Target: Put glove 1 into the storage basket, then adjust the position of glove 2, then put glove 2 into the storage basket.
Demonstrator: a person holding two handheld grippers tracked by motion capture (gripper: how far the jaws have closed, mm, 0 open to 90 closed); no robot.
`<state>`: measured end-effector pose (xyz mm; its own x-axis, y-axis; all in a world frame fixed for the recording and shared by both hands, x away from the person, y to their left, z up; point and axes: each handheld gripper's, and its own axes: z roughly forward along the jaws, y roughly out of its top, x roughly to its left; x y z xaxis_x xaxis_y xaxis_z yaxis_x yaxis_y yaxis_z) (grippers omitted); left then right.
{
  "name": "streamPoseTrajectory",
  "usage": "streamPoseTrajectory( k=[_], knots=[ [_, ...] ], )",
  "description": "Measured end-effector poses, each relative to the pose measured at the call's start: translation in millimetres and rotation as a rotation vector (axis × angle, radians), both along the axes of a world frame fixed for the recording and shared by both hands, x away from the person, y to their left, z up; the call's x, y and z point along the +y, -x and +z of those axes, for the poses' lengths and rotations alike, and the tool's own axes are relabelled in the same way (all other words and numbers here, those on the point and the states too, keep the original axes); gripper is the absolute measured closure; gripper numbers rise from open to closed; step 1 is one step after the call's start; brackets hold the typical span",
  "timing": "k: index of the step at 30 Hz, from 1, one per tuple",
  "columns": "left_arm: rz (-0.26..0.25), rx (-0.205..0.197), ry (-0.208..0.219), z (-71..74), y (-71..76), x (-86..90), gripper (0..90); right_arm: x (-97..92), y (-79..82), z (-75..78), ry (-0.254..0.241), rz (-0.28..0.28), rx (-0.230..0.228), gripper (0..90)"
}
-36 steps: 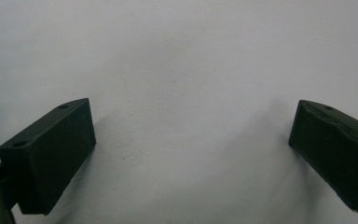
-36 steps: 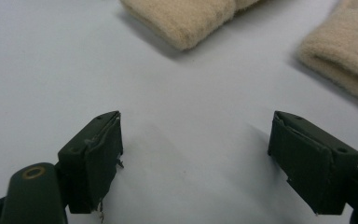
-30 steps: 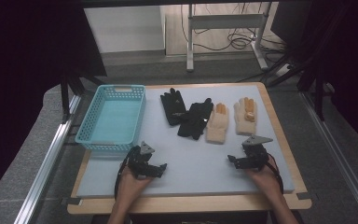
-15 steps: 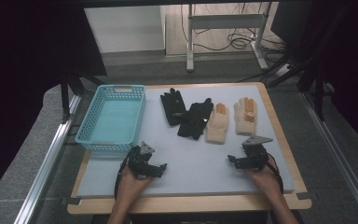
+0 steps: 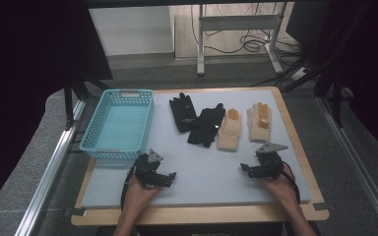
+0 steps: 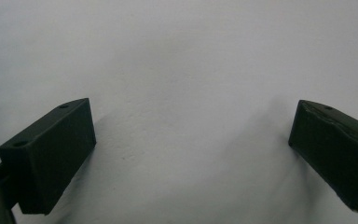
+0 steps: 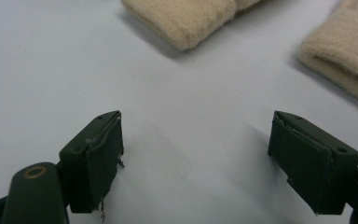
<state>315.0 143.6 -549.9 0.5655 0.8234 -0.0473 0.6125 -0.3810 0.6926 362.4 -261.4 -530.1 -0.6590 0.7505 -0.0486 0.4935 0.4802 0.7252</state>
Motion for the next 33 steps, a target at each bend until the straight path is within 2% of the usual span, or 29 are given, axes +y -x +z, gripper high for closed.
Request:
streamPoseTrajectory(
  k=[8,15,33],
  knots=[
    [0.000,0.000,0.000,0.0,0.0,0.1,1.0,0.5,-1.1,1.1,-0.014,0.010,0.004,17.7],
    [0.004,0.001,0.003,-0.1,0.2,0.0,1.0,9.2,-6.6,6.4,-0.035,0.019,0.012,17.7],
    [0.005,0.001,0.004,0.0,0.2,0.1,1.2,58.7,-38.6,21.7,-0.049,0.049,0.038,17.7]
  ],
)
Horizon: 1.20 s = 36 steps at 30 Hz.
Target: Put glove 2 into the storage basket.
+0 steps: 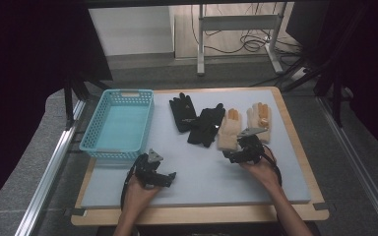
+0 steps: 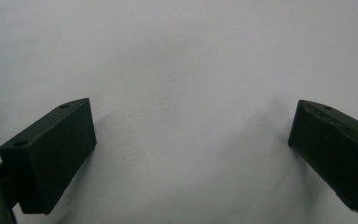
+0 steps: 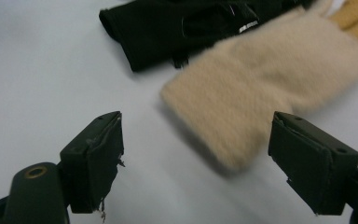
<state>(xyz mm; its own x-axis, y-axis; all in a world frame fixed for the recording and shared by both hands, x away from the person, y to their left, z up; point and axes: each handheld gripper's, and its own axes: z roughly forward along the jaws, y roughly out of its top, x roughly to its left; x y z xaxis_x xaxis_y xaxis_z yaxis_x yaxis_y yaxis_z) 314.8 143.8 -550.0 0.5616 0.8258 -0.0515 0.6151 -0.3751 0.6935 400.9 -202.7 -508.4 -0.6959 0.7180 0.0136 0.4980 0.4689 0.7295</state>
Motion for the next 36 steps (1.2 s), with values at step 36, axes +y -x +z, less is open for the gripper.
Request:
streamPoseTrajectory(
  k=[36],
  knots=[
    [-0.005,0.001,-0.007,0.2,-0.1,0.5,1.2,84.8,-117.0,-8.3,0.145,-0.099,-0.025,34.8]
  ],
)
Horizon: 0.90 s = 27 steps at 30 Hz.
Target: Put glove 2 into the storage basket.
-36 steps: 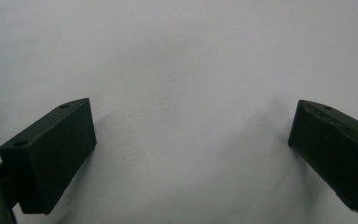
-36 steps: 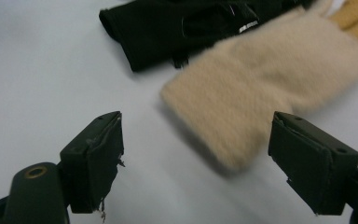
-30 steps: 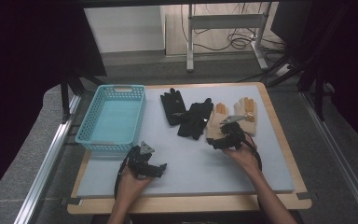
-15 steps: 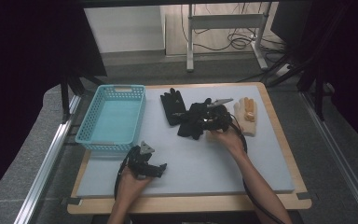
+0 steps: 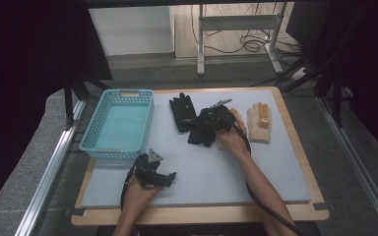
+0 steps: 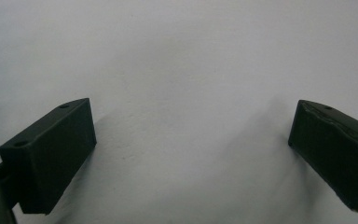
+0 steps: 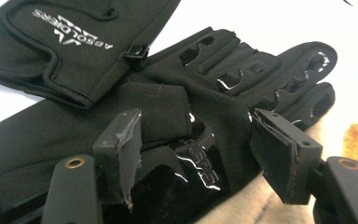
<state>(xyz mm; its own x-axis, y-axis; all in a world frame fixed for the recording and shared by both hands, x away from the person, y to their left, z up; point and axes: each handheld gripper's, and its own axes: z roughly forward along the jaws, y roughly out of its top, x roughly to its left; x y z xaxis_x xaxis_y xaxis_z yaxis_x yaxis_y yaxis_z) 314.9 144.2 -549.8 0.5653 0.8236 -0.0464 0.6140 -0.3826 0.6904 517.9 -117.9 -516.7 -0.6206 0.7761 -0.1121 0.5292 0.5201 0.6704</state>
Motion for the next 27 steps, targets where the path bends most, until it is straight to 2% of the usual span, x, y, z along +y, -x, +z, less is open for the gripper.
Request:
streamPoseTrajectory(
  k=[1,2,3,4,5,9,11,15,18,21,23,25,27],
  knots=[
    [0.003,-0.001,0.004,-0.2,0.1,-0.3,1.2,1.9,-0.6,-0.4,0.011,0.004,0.002,40.2],
    [0.003,-0.001,0.004,-0.2,0.1,-0.3,1.2,1.9,-0.6,-0.4,0.011,0.004,0.002,40.2],
    [0.003,-0.002,0.007,-0.2,0.1,-0.4,1.2,3.7,-1.6,-0.6,-0.028,0.020,0.051,55.3],
    [0.003,-0.002,0.007,-0.2,0.1,-0.4,1.2,4.0,-1.5,-1.0,-0.038,0.021,0.059,62.3],
    [0.004,-0.002,0.007,-0.2,0.2,-0.5,1.2,4.0,-1.5,-1.0,-0.038,0.021,0.059,62.3],
    [0.003,-0.002,0.006,-0.2,0.2,-0.5,1.2,1.3,-2.5,-1.3,-0.096,0.025,0.119,77.3],
    [0.003,-0.002,0.007,-0.3,0.2,-0.5,1.2,-1.4,-3.5,-1.3,-0.112,0.020,0.133,82.8],
    [0.003,-0.001,0.007,-0.3,0.1,-0.5,1.2,-2.0,-3.4,0.8,-0.104,0.025,0.139,84.0],
    [0.000,0.001,0.001,-0.1,0.0,-0.1,1.2,-2.3,0.5,6.3,-0.099,0.037,0.118,84.2],
    [0.003,0.000,0.005,-0.2,0.1,-0.3,1.2,-6.7,8.9,19.9,-0.110,0.065,0.095,84.3],
    [0.003,-0.001,0.005,-0.2,0.0,-0.3,1.2,-8.0,11.1,23.1,-0.111,0.073,0.090,84.2],
    [0.003,-0.001,0.005,-0.2,0.0,-0.3,1.2,-12.6,23.0,37.9,-0.126,0.109,0.074,84.3],
    [0.003,-0.001,0.005,-0.2,0.0,-0.3,1.2,-13.3,26.4,41.1,-0.128,0.117,0.072,84.3]
  ],
)
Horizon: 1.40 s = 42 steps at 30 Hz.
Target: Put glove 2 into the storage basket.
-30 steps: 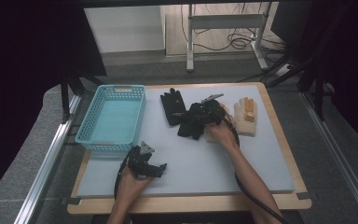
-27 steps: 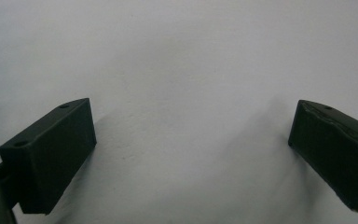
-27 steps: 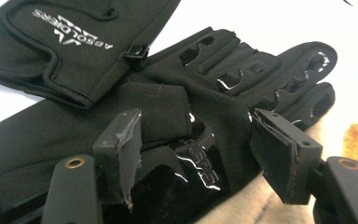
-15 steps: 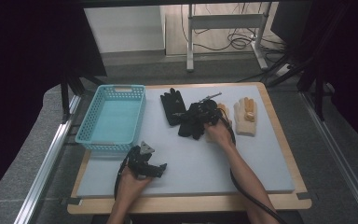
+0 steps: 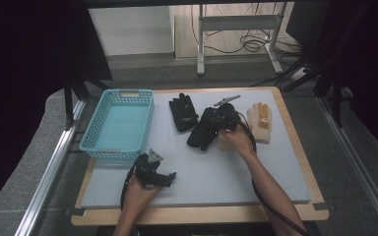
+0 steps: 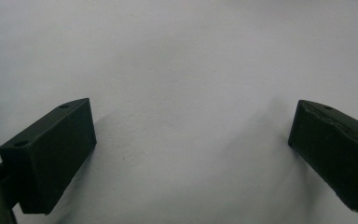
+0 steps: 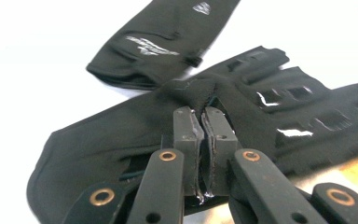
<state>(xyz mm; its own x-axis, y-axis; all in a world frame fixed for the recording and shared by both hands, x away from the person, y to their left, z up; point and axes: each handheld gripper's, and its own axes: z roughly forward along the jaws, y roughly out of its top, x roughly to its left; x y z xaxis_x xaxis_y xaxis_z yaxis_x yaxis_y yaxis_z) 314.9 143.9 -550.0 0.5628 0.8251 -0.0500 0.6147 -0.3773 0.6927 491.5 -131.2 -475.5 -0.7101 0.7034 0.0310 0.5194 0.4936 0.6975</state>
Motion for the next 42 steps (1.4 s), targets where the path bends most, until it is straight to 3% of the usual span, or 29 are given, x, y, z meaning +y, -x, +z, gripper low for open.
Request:
streamPoseTrajectory(
  k=[3,5,8,10,12,14,15,17,20,22,23,25,28,35,39,42],
  knots=[
    [0.001,0.000,0.002,0.0,0.1,-0.1,1.2,-3.7,21.6,16.2,-0.019,0.062,-0.020,84.2],
    [0.001,0.000,0.001,0.0,0.1,-0.1,1.2,-3.8,26.1,19.1,-0.022,0.073,-0.025,84.2],
    [0.001,0.000,0.001,0.1,0.1,-0.1,1.2,-4.0,51.6,34.1,-0.026,0.134,-0.044,84.2],
    [0.000,-0.001,0.000,0.1,0.0,0.0,1.2,-3.7,56.2,36.0,-0.021,0.144,-0.049,84.2],
    [0.000,-0.001,0.000,0.0,0.0,-0.1,1.2,-2.2,75.1,39.5,-0.003,0.195,-0.043,84.2],
    [0.001,-0.001,0.001,0.0,0.0,-0.1,1.2,-1.9,81.1,38.8,0.000,0.214,-0.035,84.1],
    [0.005,-0.003,0.005,-0.2,0.0,-0.5,1.2,-1.3,94.2,34.8,0.014,0.255,-0.012,84.1],
    [0.004,-0.003,0.004,-0.2,0.0,-0.4,1.2,-1.0,98.1,32.8,0.020,0.266,-0.004,84.1],
    [0.005,-0.003,0.005,-0.2,0.0,-0.5,1.3,0.3,113.9,16.2,0.022,0.317,0.036,83.5],
    [0.005,-0.003,0.004,-0.2,0.1,-0.4,1.2,1.8,117.1,9.0,0.021,0.331,0.040,81.7],
    [0.004,-0.003,0.004,-0.1,0.1,-0.4,1.2,3.2,119.6,0.0,0.010,0.333,0.007,77.6],
    [0.004,-0.003,0.004,-0.1,0.1,-0.4,1.3,2.6,118.8,-1.4,-0.003,0.326,0.000,74.6],
    [0.004,-0.003,0.004,-0.1,0.1,-0.3,1.3,-4.6,107.1,-1.0,-0.067,0.280,-0.001,70.7],
    [0.001,0.000,0.001,0.1,0.1,-0.1,1.3,-11.0,79.6,-1.6,-0.077,0.204,-0.015,68.0],
    [0.001,0.000,-0.001,0.1,0.1,0.0,1.3,-2.8,55.3,-3.2,-0.080,0.161,-0.017,68.1],
    [0.000,0.000,0.000,0.1,0.0,0.0,1.2,5.9,39.8,-4.1,-0.052,0.136,-0.032,70.0]
  ],
)
